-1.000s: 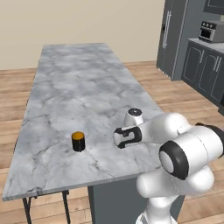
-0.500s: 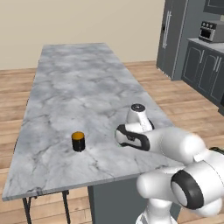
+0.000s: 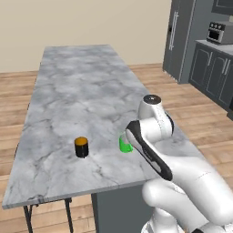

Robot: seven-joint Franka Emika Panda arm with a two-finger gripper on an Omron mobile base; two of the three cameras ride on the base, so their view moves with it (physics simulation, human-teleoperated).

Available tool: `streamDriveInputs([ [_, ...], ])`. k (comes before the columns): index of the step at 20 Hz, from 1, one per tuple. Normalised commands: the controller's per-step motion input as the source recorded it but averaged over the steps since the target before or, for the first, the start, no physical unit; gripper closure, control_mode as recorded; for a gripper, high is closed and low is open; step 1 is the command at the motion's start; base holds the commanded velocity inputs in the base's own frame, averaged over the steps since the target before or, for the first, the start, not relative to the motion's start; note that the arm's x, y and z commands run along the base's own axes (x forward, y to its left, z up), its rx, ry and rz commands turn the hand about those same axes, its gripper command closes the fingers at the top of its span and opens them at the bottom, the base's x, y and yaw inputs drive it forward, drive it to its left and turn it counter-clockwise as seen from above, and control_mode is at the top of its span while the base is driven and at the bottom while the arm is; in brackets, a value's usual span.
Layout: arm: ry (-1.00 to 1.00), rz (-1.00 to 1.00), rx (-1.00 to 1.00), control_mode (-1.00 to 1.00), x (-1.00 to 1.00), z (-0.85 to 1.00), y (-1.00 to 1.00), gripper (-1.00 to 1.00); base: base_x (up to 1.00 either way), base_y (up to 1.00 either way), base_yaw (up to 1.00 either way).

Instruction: Clear the mugs and bowl far away from the sink.

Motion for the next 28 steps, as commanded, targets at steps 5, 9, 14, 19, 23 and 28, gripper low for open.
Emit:
streamDriveInputs([
  [5,0.00,-0.41,0.21,-1.00,-0.99,1.00,0.00,-1.00,0.00,0.00,0.00],
  [9,-0.01,-0.11,0.11,-1.00,-0.83,1.00,0.00,-1.00,0.00,0.00,0.00],
  [14,0.00,0.00,0.02,-1.00,-0.83,1.00,0.00,-1.00,0.00,0.00,0.00],
  [19,-0.10,0.00,-0.01,-1.00,-1.00,0.96,0.00,-1.00,0.00,0.00,0.00],
  [23,-0.03,0.00,-0.02,1.00,-0.25,0.22,-0.04,-1.00,-0.34,-0.47,-0.11],
  [28,0.00,0.00,0.00,1.00,0.00,0.00,0.00,-1.00,0.01,-0.15,-0.93],
])
